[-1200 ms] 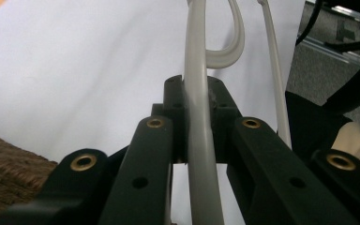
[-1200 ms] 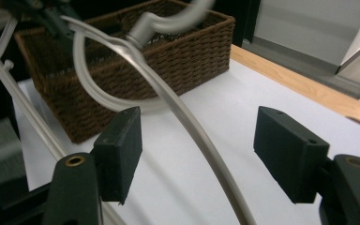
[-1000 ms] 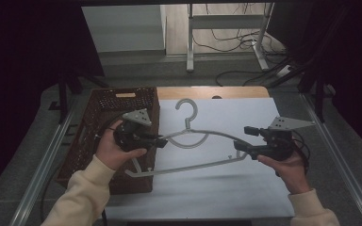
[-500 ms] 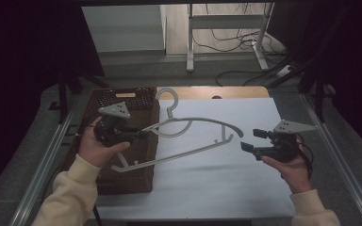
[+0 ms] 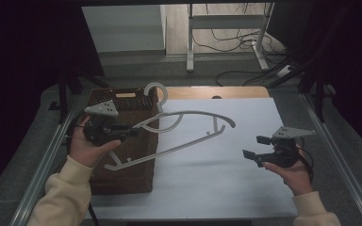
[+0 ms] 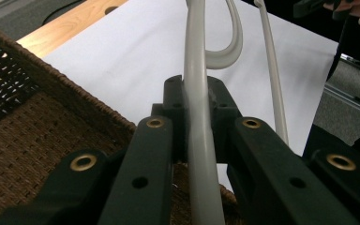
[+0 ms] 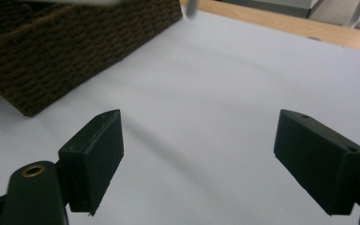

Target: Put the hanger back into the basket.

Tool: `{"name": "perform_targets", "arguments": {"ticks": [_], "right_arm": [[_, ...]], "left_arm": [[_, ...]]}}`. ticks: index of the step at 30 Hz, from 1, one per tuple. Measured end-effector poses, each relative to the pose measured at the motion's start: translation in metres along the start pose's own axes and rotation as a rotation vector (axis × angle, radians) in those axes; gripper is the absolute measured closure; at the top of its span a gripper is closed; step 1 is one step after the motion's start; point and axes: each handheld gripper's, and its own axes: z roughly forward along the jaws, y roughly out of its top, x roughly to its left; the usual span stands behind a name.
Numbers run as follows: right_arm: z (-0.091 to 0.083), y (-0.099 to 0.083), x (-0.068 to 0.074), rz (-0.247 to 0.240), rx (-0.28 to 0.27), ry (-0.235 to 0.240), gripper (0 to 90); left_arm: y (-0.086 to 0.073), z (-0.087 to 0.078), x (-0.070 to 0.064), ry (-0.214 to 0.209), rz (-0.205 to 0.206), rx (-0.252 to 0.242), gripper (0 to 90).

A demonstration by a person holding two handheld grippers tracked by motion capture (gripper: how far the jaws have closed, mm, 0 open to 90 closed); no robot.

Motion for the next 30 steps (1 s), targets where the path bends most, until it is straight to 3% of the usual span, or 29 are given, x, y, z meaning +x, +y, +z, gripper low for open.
{"name": "perform_targets", "arguments": {"ticks": [6,14,30], "right_arm": [[0.005,-0.011,-0.007,0.028,0.031,-0.025,15.8],[0.013,-0.016,-0.007,0.019,0.074,-0.038,15.9],[0.018,-0.018,-0.007,0.020,0.104,-0.053,16.1]], "left_arm": [[-0.003,-0.004,0.003,0.008,-0.008,-0.018,81.5],[-0.007,-0.010,0.006,0.021,-0.025,-0.034,81.5],[-0.020,-0.028,0.018,0.059,-0.063,-0.055,81.5]]}}
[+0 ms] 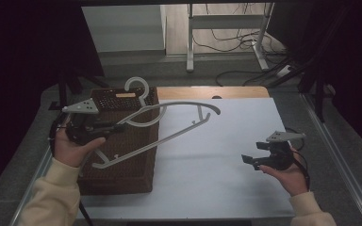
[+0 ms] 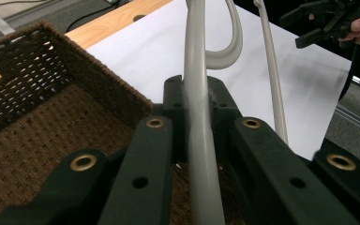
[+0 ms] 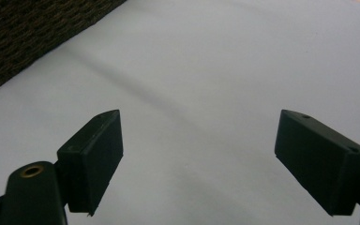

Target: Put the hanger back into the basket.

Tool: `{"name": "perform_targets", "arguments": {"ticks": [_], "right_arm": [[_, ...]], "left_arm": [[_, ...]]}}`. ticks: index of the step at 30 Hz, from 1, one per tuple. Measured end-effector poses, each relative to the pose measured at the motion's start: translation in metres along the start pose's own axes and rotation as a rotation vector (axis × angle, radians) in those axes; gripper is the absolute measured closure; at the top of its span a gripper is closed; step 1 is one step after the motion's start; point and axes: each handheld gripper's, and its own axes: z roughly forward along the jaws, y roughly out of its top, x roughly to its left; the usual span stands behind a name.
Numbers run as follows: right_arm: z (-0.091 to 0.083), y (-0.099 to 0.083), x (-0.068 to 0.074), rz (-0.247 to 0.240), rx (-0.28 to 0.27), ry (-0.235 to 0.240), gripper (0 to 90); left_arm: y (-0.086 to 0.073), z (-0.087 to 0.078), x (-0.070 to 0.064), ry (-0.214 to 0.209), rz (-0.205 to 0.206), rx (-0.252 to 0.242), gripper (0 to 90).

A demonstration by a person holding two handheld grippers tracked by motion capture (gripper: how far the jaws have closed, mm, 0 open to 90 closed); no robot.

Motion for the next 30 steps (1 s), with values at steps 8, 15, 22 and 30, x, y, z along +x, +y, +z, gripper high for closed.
{"name": "perform_targets", "arguments": {"ticks": [8,15,22,30], "right_arm": [[0.002,0.000,0.001,-0.002,0.007,-0.001,16.2],[0.002,-0.001,0.000,-0.001,0.012,-0.003,16.2],[0.004,-0.001,0.000,-0.001,0.019,-0.002,16.3],[0.004,-0.001,0.000,-0.003,0.021,-0.003,16.3]], "left_arm": [[-0.006,-0.009,0.010,0.016,-0.028,-0.015,81.4],[-0.012,-0.012,0.018,0.032,-0.048,-0.021,81.4],[-0.020,-0.016,0.025,0.054,-0.076,-0.026,81.4],[-0.034,-0.021,0.040,0.083,-0.126,-0.040,81.4]]}}
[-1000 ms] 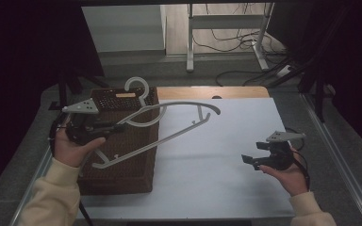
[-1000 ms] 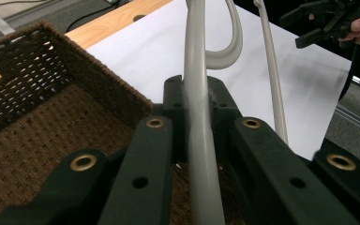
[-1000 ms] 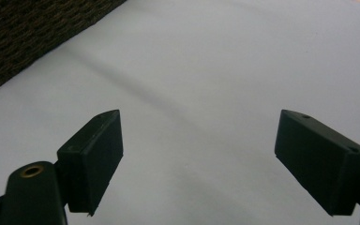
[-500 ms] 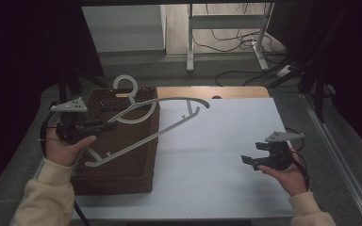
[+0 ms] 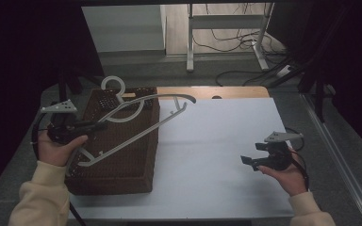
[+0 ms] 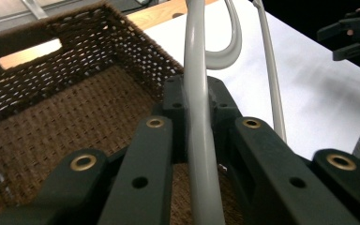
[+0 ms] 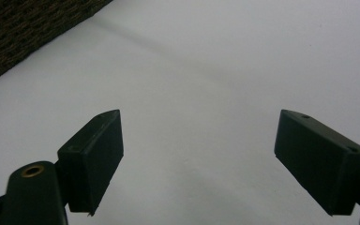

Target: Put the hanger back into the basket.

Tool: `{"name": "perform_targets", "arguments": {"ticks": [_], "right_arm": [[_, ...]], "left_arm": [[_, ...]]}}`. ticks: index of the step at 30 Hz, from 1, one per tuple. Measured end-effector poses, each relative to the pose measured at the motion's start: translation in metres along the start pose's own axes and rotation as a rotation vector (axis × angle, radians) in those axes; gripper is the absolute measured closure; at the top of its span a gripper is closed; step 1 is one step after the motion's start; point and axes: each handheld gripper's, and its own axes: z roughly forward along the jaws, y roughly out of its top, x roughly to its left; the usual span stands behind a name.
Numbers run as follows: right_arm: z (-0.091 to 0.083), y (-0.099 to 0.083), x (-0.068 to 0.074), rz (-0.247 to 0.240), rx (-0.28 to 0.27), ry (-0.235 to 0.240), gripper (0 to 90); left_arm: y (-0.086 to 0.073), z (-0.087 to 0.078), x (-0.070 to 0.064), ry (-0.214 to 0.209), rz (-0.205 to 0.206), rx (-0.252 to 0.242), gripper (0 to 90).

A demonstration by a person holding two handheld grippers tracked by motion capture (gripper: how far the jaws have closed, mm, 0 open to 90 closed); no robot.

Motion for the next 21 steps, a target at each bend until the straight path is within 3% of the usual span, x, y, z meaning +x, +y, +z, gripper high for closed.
{"name": "perform_targets", "arguments": {"ticks": [21], "right_arm": [[0.002,-0.001,0.000,0.001,0.007,-0.004,16.3]], "left_arm": [[-0.028,-0.009,0.036,0.112,-0.122,-0.052,81.5]]}}
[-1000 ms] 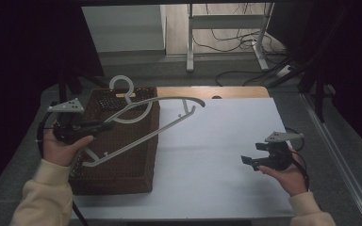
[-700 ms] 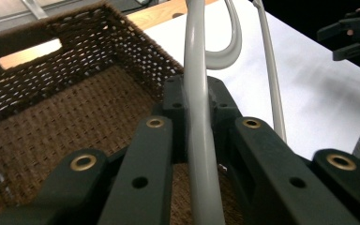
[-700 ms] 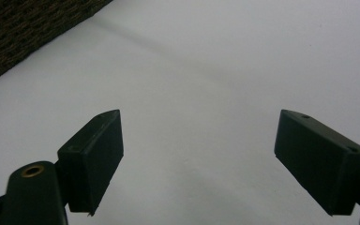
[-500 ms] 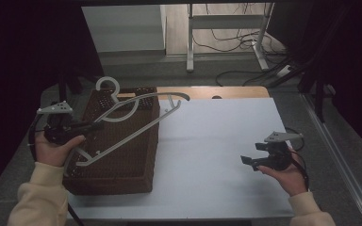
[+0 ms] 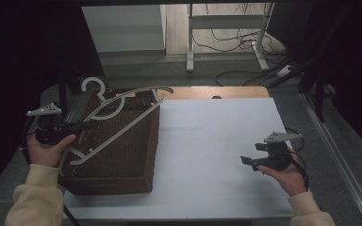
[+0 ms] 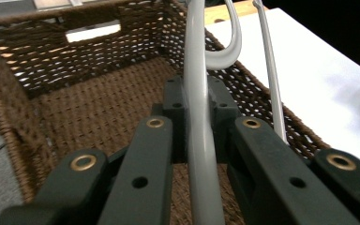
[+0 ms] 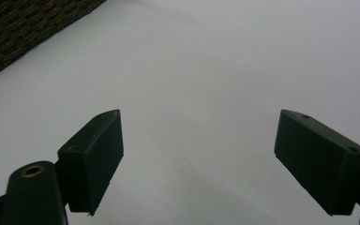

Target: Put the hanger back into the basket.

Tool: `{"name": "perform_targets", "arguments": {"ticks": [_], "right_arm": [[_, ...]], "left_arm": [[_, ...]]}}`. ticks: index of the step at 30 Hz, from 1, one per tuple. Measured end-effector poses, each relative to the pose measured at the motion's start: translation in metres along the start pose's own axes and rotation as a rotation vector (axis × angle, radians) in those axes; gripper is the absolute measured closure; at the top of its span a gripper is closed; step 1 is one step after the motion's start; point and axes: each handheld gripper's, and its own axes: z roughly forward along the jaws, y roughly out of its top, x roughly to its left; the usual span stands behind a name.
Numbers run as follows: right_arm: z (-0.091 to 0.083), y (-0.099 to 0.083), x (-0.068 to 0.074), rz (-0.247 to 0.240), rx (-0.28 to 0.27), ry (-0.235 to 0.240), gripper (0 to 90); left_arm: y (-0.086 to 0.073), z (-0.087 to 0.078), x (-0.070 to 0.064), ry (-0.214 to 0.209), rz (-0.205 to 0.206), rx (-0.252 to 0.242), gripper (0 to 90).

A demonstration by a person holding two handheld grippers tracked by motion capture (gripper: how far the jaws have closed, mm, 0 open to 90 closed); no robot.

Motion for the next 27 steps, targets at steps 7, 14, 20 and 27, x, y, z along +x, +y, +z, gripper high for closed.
{"name": "perform_targets", "arguments": {"ticks": [7,14,20,27], "right_arm": [[0.001,0.000,0.000,-0.004,0.005,0.005,16.4],[0.001,0.000,0.000,-0.007,0.006,0.006,16.5],[0.002,-0.001,0.000,-0.010,0.012,0.004,16.4],[0.002,-0.001,0.001,-0.010,0.015,0.004,16.3]], "left_arm": [[-0.004,0.001,0.009,0.027,-0.033,-0.012,81.4],[-0.008,0.003,0.017,0.048,-0.058,-0.014,81.4],[-0.011,0.007,0.023,0.075,-0.079,-0.014,81.3],[-0.017,0.011,0.030,0.087,-0.101,-0.011,81.2]]}}
